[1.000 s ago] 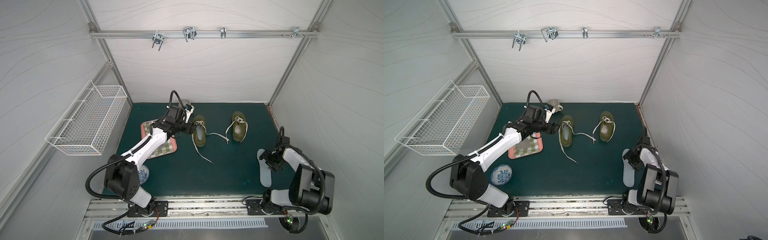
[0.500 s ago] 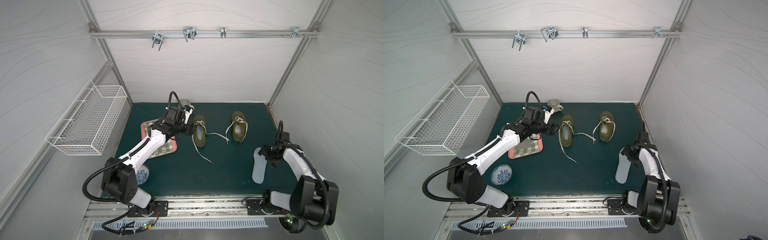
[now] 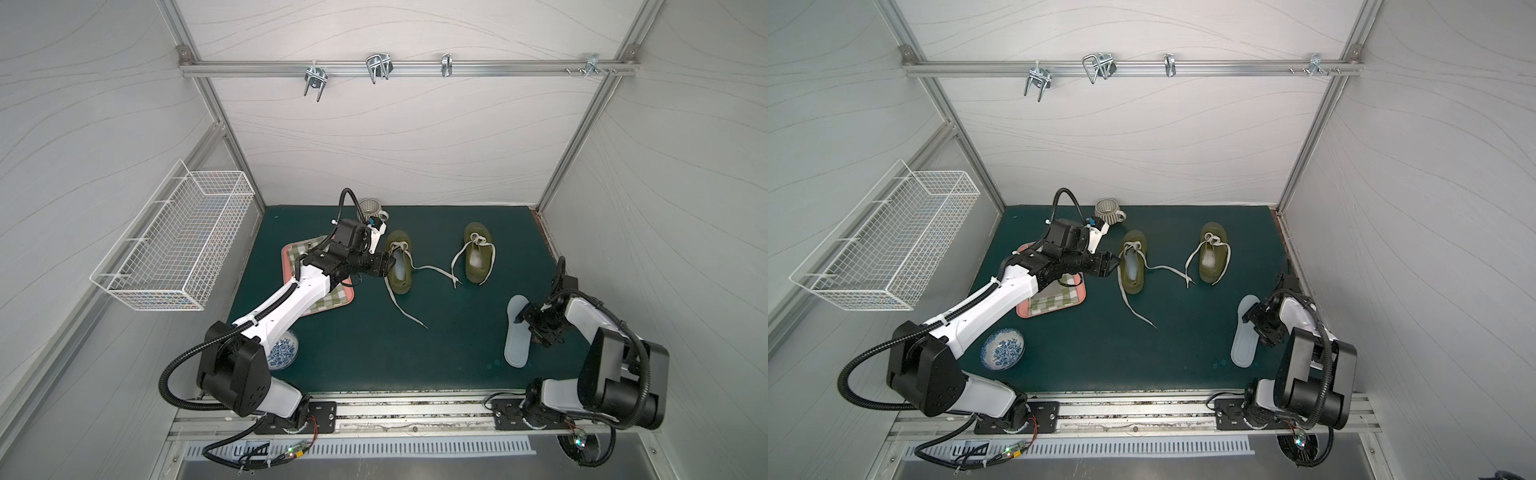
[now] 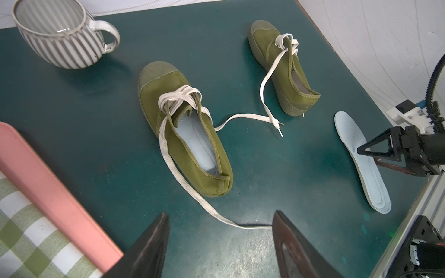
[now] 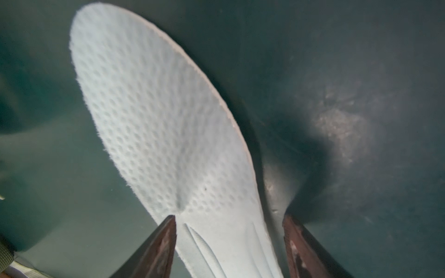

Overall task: Insert the insole into the shoe
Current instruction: Pick up the insole from the center of the board.

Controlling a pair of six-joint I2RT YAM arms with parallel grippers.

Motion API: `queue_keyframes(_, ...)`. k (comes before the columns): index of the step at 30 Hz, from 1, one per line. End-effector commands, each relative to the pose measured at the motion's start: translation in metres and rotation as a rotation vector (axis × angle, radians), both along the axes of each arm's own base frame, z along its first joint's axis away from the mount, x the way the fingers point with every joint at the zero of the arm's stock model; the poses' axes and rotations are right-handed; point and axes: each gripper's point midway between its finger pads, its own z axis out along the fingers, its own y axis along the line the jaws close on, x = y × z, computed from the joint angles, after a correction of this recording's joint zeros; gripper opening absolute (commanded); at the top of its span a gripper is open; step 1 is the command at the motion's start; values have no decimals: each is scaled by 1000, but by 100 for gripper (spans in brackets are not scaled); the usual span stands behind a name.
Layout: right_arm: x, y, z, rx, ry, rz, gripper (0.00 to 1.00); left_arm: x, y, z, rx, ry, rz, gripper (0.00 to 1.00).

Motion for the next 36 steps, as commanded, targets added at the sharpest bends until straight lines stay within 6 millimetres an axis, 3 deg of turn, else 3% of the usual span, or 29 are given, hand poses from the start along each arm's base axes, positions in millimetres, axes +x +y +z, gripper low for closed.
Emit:
queue_keyframes(1,-1,5,-8,35,1,2,69,-14,-1,9,-6,-19,-41,69)
queue_keyframes(10,11,10,-6,64,-34,35,35,-25,7,1,4,3,-23,69)
queue_keyframes(22,21,16,-5,97,-71,46,0,-35,3,5,-42,47,-14,68)
queue_keyframes(24,23,21,0,77,-80,95,0,-38,1,6,-49,54,-14,67)
queue_keyframes(31,33,48,46,-71,-197,296,0,-51,-6,9,-158,121,35,67)
queue_keyframes(36,40,70,104,-97,-349,380,0,-54,-14,12,-297,180,108,66)
